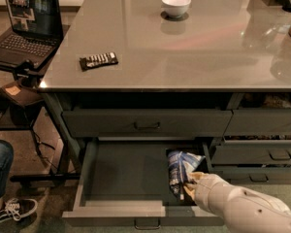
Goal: Place blue chip bag into middle drawer
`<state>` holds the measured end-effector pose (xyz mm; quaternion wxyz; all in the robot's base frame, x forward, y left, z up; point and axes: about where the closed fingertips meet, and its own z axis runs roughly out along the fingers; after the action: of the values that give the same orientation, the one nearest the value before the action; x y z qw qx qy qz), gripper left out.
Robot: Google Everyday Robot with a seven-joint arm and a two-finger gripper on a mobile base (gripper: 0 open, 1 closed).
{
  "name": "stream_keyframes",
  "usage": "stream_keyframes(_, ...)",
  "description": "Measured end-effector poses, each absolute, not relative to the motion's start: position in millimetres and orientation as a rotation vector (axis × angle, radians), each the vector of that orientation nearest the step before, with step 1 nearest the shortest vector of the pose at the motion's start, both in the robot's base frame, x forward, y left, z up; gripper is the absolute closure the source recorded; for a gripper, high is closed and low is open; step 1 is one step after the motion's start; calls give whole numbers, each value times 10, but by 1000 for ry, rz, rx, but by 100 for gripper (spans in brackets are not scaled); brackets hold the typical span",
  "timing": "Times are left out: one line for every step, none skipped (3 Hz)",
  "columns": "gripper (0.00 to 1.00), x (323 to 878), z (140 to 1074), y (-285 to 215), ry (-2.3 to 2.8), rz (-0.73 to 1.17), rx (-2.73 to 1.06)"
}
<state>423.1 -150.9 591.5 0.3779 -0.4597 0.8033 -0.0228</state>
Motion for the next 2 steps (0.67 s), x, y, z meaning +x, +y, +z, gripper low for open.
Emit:
stream_keyframes(100,4626,5220,-1450,2070,0,-1138)
stream_keyframes(100,4611,5160,-1440,2078,10,-1137)
